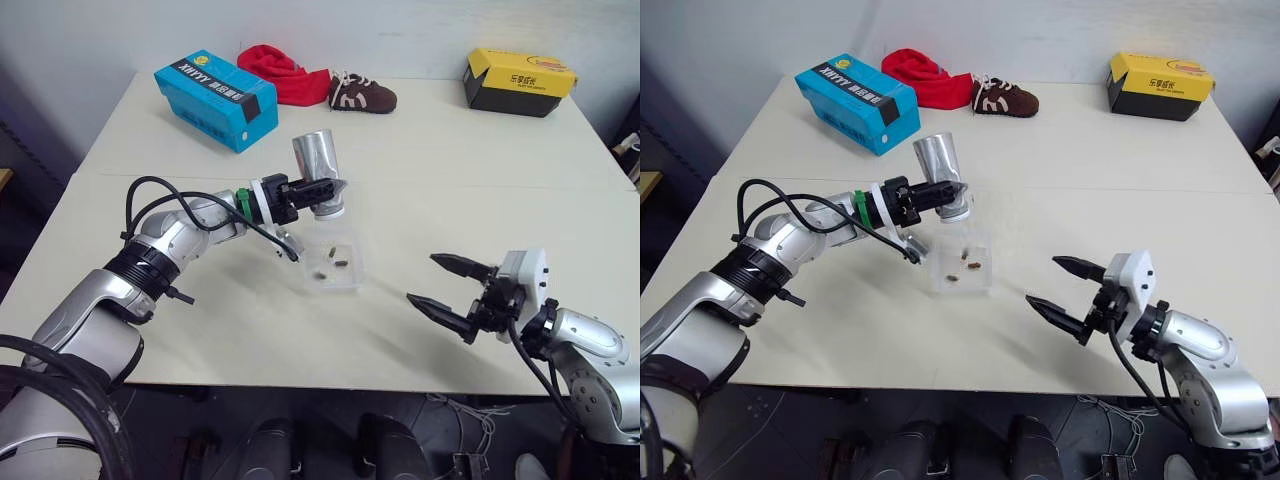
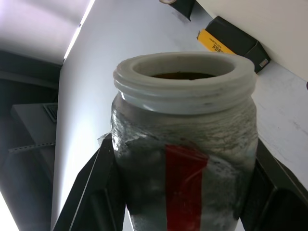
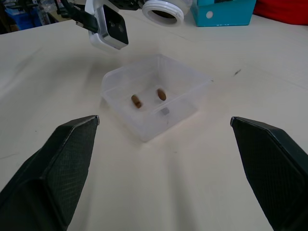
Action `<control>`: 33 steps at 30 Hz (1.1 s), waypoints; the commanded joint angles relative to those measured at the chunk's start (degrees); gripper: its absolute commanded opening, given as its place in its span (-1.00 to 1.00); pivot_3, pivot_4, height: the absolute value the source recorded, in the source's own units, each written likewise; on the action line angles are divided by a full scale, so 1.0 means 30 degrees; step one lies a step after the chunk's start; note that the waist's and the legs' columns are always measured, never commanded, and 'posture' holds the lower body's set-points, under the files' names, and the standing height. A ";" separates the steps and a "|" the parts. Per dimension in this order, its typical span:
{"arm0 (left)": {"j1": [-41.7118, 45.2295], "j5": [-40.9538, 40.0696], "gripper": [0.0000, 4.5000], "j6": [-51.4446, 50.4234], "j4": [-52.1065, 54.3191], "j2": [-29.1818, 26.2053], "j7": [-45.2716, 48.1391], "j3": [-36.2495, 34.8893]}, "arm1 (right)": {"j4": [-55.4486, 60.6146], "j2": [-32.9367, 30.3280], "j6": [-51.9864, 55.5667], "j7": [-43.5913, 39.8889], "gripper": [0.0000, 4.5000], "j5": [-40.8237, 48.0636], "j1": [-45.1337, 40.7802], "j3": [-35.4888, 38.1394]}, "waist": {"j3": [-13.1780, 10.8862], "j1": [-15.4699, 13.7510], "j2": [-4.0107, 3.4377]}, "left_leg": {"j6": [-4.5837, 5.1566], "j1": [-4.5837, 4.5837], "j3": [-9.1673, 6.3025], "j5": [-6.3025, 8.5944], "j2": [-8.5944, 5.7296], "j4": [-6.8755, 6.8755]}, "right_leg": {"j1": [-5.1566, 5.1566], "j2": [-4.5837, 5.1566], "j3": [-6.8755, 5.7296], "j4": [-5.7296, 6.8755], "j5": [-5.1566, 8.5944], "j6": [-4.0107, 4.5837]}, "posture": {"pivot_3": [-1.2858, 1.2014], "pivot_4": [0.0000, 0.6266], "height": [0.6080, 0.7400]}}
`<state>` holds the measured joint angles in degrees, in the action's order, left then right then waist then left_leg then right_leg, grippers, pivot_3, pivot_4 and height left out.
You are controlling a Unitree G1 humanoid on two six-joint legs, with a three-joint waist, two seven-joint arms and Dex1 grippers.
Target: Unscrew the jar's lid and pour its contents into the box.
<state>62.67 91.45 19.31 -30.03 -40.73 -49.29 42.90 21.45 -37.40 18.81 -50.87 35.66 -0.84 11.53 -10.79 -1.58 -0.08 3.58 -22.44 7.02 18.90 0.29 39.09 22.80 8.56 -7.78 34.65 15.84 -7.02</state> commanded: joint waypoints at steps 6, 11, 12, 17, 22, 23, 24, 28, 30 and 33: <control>-0.1521 -1.3560 0.06 0.8326 -0.0130 -0.1083 0.6856 -0.3454 | 0.0579 0.0446 -0.0043 0.0013 0.99 0.0489 -0.0215 0.0033 | 0.0001 0.0095 -0.0001 | -0.0017 0.0014 -0.0007 -0.0009 0.0016 0.0012 | -0.0001 0.0055 0.0022 0.0009 0.0000 0.0001 | 0.03 -0.52 1.00; -0.6573 -3.2613 0.06 0.1966 0.3605 -0.0490 2.0711 -0.8043 | 0.0012 0.1191 -0.1989 -0.1854 0.99 0.0702 -0.0740 -0.0038 | 0.0008 0.0429 -0.0031 | -0.0062 0.0040 -0.0062 -0.0029 0.0037 0.0048 | -0.0036 0.0156 0.0045 0.0034 0.0012 0.0023 | 0.03 -0.52 1.00; -0.7439 -3.4714 0.06 -0.0487 0.4761 -0.0488 2.1808 -0.9224 | -0.0197 0.1507 -0.2673 -0.2318 0.99 0.0765 -0.0855 0.0009 | -0.0001 0.0550 -0.0021 | -0.0072 0.0038 -0.0081 -0.0035 0.0039 0.0056 | -0.0044 0.0150 0.0046 0.0040 0.0012 0.0024 | 0.03 -0.52 1.00; -1.2208 -4.0249 0.06 -0.7839 0.7958 -0.0842 2.2690 -1.4817 | -0.1032 0.2536 -0.4923 -0.4162 0.99 0.0844 -0.1267 -0.0156 | -0.0005 0.0663 -0.0012 | -0.0106 0.0094 -0.0066 -0.0067 0.0059 0.0067 | -0.0093 -0.0034 0.0010 0.0073 0.0011 0.0021 | 0.03 -0.52 1.00; -1.6246 -4.2118 0.06 -0.8628 0.7844 0.0467 2.2265 -2.0374 | -0.1605 0.3348 -0.6452 -0.5149 0.99 0.0712 -0.1731 -0.0656 | -0.0003 0.0668 -0.0008 | -0.0106 0.0125 -0.0055 -0.0067 0.0063 0.0062 | -0.0098 -0.0030 0.0048 0.0102 0.0011 0.0022 | 0.03 -0.52 1.00; -1.6672 -4.1861 0.06 -0.8292 0.7522 0.0772 2.2057 -2.0988 | -0.1692 0.3422 -0.6599 -0.5239 0.99 0.0695 -0.1766 -0.0756 | 0.0006 0.0547 0.0010 | -0.0105 0.0125 -0.0054 -0.0066 0.0055 0.0063 | -0.0099 -0.0027 0.0049 0.0112 0.0011 0.0022 | 0.03 -0.52 1.00; -1.7197 -4.0923 0.06 -0.7369 0.6943 0.0847 2.2306 -2.1054 | -0.1804 0.3450 -0.6798 -0.5382 0.99 0.0563 -0.1822 -0.0925 | 0.0017 0.0468 0.0027 | -0.0105 0.0122 -0.0058 -0.0066 0.0052 0.0063 | -0.0100 -0.0022 0.0055 0.0104 0.0011 0.0022 | 0.03 -0.52 1.00; -1.7500 -3.9312 0.06 -0.5412 0.4967 0.1568 2.2608 -2.1432 | -0.1965 0.3500 -0.6747 -0.5482 0.99 0.0568 -0.1931 -0.1209 | 0.0020 0.0190 0.0028 | -0.0107 0.0121 -0.0080 -0.0048 0.0002 0.0061 | -0.0091 0.0006 0.0061 0.0109 0.0009 0.0025 | 0.03 -0.52 1.00; -1.7197 -3.9410 0.06 -0.4952 0.4430 0.2316 2.2520 -2.1876 | -0.2011 0.3568 -0.6757 -0.5416 0.99 0.0583 -0.2041 -0.1276 | 0.0025 0.0108 0.0031 | -0.0197 0.0122 -0.0078 0.0013 -0.0011 0.0059 | -0.0084 0.0027 0.0068 0.0109 0.0007 0.0026 | 0.03 -0.52 1.00; -1.7237 -3.9279 0.06 -0.4352 0.3945 0.3193 2.2789 -2.2253 | -0.2021 0.3599 -0.6724 -0.5278 0.99 0.0481 -0.2149 -0.1384 | 0.0032 0.0122 0.0041 | -0.0216 0.0120 -0.0081 0.0024 -0.0001 0.0056 | -0.0084 0.0034 0.0076 0.0110 0.0001 0.0029 | 0.03 -0.52 1.00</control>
<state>10.99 -26.74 4.98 -17.01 -31.82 18.66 -22.57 14.87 -26.77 -0.25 -66.85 36.54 -6.65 7.09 -10.69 -1.21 0.05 2.94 -22.08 6.78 18.97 0.30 39.25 22.55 8.66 -7.56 34.99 15.84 -6.94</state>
